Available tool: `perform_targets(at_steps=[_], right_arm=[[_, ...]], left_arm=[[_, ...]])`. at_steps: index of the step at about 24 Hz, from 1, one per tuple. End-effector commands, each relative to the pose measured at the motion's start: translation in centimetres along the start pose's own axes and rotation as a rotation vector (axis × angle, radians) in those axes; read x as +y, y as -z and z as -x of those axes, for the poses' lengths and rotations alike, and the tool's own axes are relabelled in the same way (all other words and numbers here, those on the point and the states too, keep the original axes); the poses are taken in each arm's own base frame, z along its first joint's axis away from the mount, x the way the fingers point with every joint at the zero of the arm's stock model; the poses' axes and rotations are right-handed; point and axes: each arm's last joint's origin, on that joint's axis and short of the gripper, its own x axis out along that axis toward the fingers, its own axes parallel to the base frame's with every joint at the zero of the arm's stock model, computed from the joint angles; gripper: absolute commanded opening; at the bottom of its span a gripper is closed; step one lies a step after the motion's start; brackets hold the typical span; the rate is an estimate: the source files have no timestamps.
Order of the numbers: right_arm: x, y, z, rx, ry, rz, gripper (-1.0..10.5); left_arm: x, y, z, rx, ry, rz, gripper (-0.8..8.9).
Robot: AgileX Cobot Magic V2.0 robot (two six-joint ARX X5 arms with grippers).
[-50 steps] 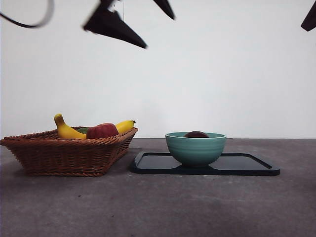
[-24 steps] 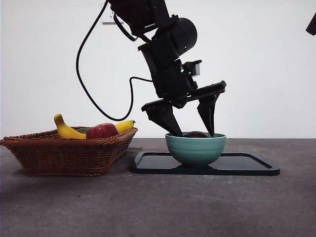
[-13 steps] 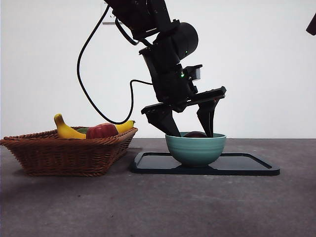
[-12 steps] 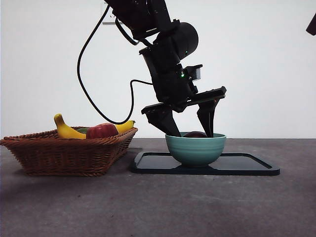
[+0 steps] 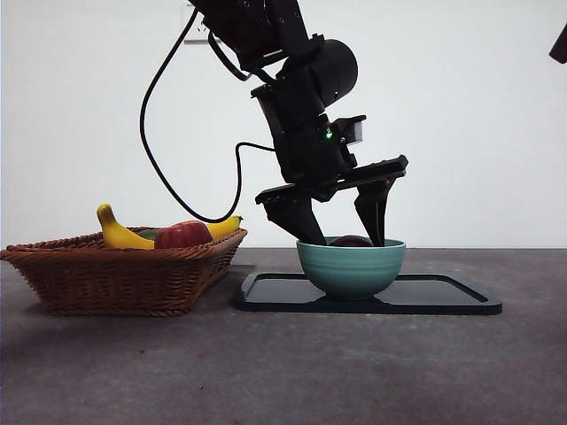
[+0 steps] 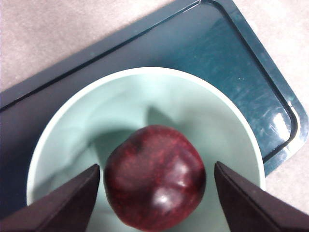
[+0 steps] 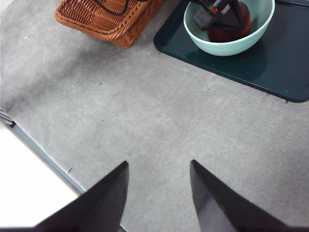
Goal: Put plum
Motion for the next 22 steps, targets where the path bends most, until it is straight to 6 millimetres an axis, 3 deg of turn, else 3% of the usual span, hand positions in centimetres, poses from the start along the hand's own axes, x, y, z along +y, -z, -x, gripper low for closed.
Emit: perform_targets(at_steps=[1,11,14,18,22], right_arm=[[0.1,-0.1,-0.1,0.002,-0.007,0.002,2.0],[0.1,-0.1,-0.1,0.002,-0.007,0.002,2.0],[0.1,-0.1,-0.1,0.002,-0.007,0.003,2.0],[0.1,-0.1,-0.1,0.002,-0.007,0.007,2.0],[0.1,-0.1,0.0,0.002,-0.007,0.007,2.0]], left_arm=[[-0.4,-0.3,-0.9,-0.007,-0.002,-0.023,3.74],[-0.4,0.0,-1.5,0.009,-0.009,-0.032,3.66],[-0.5,0.0,-1.5,0.005,-0.008,-0.035,2.46],[-0.5,0.0,-1.5,0.01,-0.008,-0.038,2.37],[-0.8,-1.4,0.4,0.011,-0.008,-0.051,2.38]])
